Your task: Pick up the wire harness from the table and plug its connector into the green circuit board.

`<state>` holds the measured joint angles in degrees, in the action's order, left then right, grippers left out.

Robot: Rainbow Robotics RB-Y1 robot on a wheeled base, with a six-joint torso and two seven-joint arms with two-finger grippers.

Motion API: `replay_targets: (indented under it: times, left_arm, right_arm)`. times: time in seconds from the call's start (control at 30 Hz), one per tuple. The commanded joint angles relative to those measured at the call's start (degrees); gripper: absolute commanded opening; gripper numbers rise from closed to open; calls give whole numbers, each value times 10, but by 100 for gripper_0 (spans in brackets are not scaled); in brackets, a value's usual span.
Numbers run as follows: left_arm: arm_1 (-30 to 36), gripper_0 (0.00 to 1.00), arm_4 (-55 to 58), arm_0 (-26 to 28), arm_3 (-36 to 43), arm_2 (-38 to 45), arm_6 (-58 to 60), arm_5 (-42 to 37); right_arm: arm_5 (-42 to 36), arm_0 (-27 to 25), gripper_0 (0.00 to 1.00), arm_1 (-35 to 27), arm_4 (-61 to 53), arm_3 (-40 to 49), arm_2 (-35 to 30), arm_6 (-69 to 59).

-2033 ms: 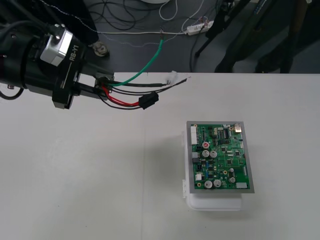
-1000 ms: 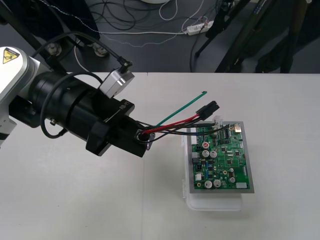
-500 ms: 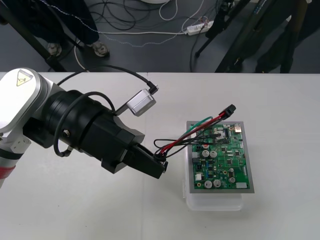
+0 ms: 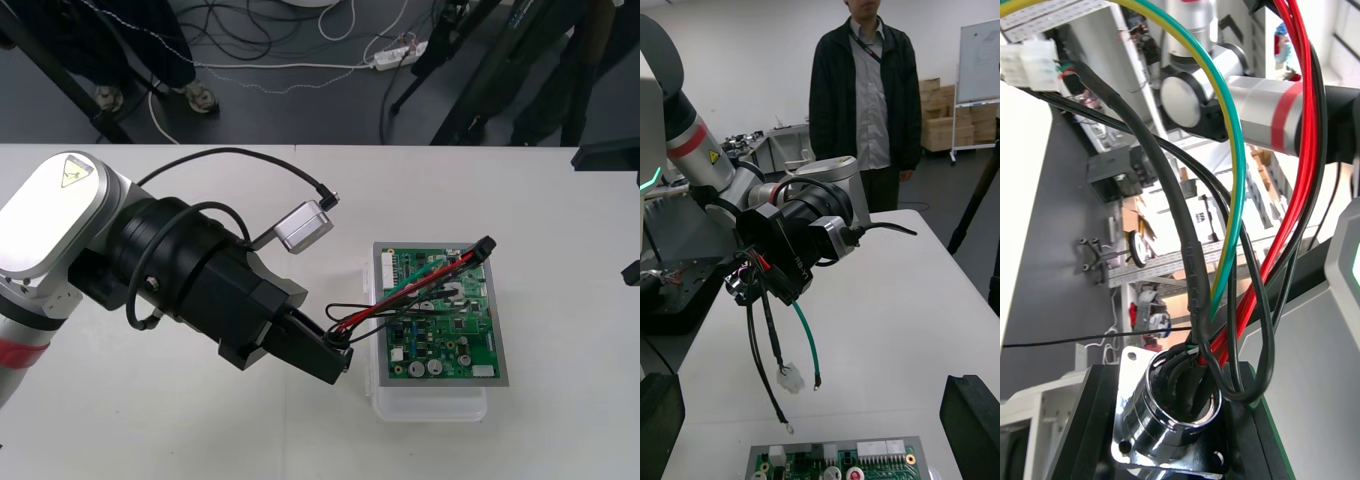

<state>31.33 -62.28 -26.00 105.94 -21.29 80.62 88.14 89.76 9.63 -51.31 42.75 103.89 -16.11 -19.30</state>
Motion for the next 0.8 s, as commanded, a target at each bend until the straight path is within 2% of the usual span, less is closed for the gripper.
replay_targets:
  times: [0.03, 0.3, 0.63, 0.8]
  left_arm:
    - [-30, 0, 20, -4, 16, -12, -30, 19]
    - [-29, 0, 66, -12, 16, -34, -30, 19]
    - [-23, 0, 80, -12, 15, -34, -32, 19]
    - [-18, 0, 81, -12, 10, -33, -35, 3]
  right_arm:
    - [2, 19, 100, 32, 29, -11, 10, 26]
    - [2, 12, 100, 82, 20, -38, 14, 29]
    - [2, 0, 100, 85, -57, -39, 83, 30]
    - [2, 8, 100, 85, -65, -40, 90, 30]
